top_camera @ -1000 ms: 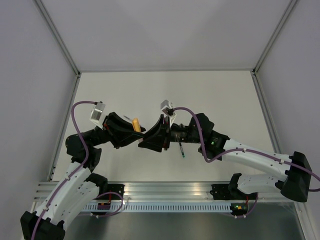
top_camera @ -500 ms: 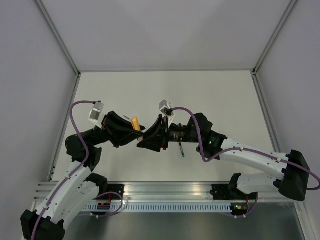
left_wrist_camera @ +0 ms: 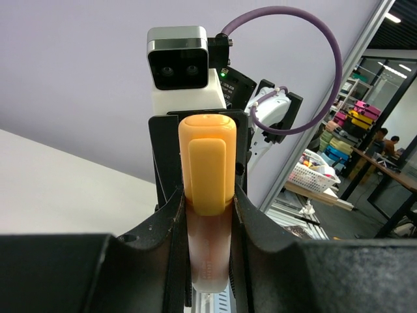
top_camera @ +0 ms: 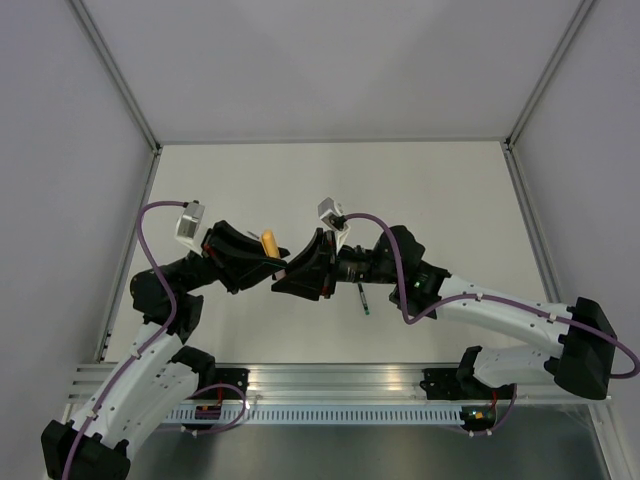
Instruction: Insert the pens into the pen caps
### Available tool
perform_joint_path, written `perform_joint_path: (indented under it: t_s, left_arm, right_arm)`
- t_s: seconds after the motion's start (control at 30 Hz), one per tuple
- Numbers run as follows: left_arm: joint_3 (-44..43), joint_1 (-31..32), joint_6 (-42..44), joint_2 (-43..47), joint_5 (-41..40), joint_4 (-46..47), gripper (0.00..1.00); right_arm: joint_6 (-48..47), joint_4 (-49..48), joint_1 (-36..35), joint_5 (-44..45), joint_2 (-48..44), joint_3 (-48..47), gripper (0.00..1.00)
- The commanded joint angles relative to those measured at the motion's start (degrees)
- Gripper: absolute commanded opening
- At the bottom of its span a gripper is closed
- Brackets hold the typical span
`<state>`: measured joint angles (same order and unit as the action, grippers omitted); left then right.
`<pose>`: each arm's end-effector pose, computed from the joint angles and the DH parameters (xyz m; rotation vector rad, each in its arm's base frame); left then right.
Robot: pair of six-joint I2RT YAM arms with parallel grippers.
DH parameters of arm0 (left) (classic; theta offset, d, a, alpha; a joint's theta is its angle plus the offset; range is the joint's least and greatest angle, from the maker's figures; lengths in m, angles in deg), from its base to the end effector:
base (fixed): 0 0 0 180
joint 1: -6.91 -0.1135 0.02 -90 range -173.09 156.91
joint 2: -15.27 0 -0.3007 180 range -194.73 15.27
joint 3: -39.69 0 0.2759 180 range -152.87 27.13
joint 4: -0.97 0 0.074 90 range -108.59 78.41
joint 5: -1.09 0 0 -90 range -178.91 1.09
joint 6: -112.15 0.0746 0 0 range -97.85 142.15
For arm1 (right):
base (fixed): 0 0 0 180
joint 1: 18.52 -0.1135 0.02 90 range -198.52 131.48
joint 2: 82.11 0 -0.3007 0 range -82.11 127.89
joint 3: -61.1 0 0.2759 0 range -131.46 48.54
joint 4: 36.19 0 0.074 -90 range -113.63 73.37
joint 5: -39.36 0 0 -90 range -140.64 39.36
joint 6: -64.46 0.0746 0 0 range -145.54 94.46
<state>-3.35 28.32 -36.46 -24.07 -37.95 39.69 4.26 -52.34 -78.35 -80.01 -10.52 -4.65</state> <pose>0.1204 -0.1095 0.4035 0.6157 1.1279 -1.5912 0.1374 0.3091 0.3956 -0.8767 1.3789 1.6065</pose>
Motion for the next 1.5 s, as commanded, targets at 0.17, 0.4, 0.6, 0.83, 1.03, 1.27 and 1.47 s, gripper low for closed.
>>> perform_joint_path:
  t_s: [0.17,0.4,0.6,0.83,1.03,1.27,1.47]
  left_arm:
    - [-0.37,0.48,1.04,0.75,-0.51,-1.37,0.02]
    - [-0.02,0.48,1.04,0.75,1.42,0.66,0.03]
    - [-0.02,0.48,1.39,1.36,2.39,-0.74,0.32]
    - [-2.21,0.48,6.40,4.52,1.16,-10.39,0.41]
    - [-3.01,0.48,9.65,5.23,-0.07,-16.56,0.44]
    - [-4.85,0.48,14.92,5.14,-3.32,-25.96,0.43]
    - [-5.99,0.48,17.39,5.06,-7.10,-31.86,0.36]
  right_arm:
    - [1.05,-3.37,0.42,-0.34,1.62,-1.83,0.30]
    - [2.45,-6.71,0.33,-2.71,1.80,-1.04,0.00]
    - [2.01,-6.19,0.33,-0.87,1.53,-0.69,0.00]
    - [-1.06,0.48,0.33,5.10,0.22,-1.92,0.00]
    - [-2.03,2.51,0.42,8.44,-0.40,-1.48,0.00]
    - [-4.57,6.56,0.42,12.22,-0.31,-2.36,0.00]
    - [-6.77,9.37,0.42,16.88,-0.58,-1.92,0.00]
